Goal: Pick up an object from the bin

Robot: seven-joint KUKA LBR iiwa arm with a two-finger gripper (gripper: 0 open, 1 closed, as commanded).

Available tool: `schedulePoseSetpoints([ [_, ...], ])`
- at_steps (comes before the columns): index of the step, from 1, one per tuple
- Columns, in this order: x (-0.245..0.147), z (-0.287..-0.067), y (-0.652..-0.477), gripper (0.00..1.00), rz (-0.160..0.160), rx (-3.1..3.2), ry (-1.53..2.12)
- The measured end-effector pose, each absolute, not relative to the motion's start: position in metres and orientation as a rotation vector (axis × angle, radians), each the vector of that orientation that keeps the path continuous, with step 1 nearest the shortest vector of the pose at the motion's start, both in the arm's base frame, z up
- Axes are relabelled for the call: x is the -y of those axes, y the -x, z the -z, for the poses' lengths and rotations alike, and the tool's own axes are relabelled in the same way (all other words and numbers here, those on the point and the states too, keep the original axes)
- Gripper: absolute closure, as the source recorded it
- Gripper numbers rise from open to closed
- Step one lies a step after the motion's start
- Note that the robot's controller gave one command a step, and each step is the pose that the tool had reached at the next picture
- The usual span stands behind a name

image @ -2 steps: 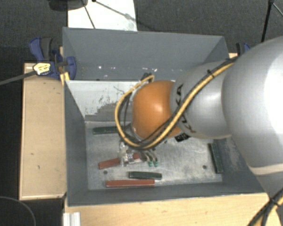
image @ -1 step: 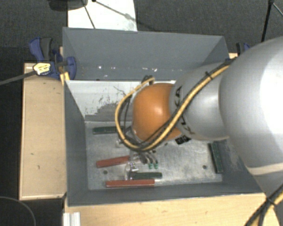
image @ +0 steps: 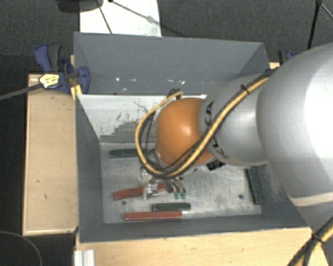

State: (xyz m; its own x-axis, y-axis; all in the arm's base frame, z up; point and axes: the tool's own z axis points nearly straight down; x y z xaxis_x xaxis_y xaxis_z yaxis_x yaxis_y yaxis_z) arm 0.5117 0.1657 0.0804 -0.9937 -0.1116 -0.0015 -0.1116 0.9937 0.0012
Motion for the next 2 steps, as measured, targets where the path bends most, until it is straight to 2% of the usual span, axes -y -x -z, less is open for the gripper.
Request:
schedulePoseSetpoints([
  [1, -0.166, -0.08, -0.512, 1.0, -0.002, -3.135, 0.174],
  [2, -0.171, -0.19, -0.508, 1.0, -0.001, -3.133, 0.203],
])
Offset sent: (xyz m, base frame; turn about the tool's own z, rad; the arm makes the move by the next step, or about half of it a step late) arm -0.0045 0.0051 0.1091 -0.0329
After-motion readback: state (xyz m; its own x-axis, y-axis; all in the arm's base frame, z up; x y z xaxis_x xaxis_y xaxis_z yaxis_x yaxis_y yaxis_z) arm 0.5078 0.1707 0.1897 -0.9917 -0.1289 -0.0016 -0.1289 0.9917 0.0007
